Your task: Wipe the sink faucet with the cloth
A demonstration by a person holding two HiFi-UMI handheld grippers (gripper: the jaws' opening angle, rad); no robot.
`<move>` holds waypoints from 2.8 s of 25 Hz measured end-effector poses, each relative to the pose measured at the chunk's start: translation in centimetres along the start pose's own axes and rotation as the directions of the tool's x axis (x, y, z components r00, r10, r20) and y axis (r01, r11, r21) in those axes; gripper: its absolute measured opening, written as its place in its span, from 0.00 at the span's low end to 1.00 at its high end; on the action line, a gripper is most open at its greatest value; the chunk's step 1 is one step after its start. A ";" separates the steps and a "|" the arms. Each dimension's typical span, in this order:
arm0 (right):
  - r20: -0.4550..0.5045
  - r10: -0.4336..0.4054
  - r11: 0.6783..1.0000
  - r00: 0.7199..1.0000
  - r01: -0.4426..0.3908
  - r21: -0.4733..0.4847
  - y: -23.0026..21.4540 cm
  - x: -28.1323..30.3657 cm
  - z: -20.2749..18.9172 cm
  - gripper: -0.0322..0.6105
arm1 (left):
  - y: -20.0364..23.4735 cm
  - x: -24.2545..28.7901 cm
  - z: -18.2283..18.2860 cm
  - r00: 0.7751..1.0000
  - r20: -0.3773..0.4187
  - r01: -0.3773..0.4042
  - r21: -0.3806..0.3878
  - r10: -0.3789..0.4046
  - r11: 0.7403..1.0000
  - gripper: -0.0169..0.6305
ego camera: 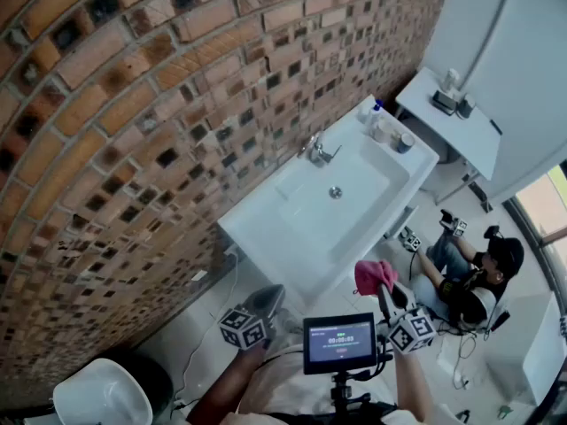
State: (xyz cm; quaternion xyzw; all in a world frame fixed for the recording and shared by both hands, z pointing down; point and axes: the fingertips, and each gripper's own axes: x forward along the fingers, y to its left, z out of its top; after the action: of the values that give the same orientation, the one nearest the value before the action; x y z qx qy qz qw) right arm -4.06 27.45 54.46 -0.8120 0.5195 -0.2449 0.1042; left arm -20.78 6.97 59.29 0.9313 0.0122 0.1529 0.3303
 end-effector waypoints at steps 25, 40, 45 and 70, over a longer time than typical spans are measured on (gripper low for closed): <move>-0.155 0.195 0.981 0.968 -0.192 0.033 -8.4 17.0 4.4 0.17 | -2.0 7.7 7.5 0.977 0.150 -0.147 -0.040 0.152 0.988 0.01; -0.255 0.269 0.963 0.929 -0.260 0.070 -17.9 31.3 5.3 0.17 | 2.1 18.4 10.0 0.939 0.158 -0.303 -0.032 0.304 0.952 0.01; -0.297 0.252 0.968 0.921 -0.239 0.081 -19.7 34.8 3.7 0.18 | 2.8 20.7 10.6 0.939 0.133 -0.315 -0.025 0.316 0.949 0.01; -0.545 0.145 0.989 0.826 -0.112 0.094 -24.0 51.5 -8.5 0.18 | 6.2 22.7 11.2 0.912 0.071 -0.403 -0.035 0.405 0.915 0.01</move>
State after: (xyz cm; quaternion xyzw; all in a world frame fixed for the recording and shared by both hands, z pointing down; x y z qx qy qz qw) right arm 28.17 -7.37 86.84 -0.6670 0.5738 -0.4752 -0.0101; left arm 3.63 -1.90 61.19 0.9156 -0.1945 0.1823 0.3009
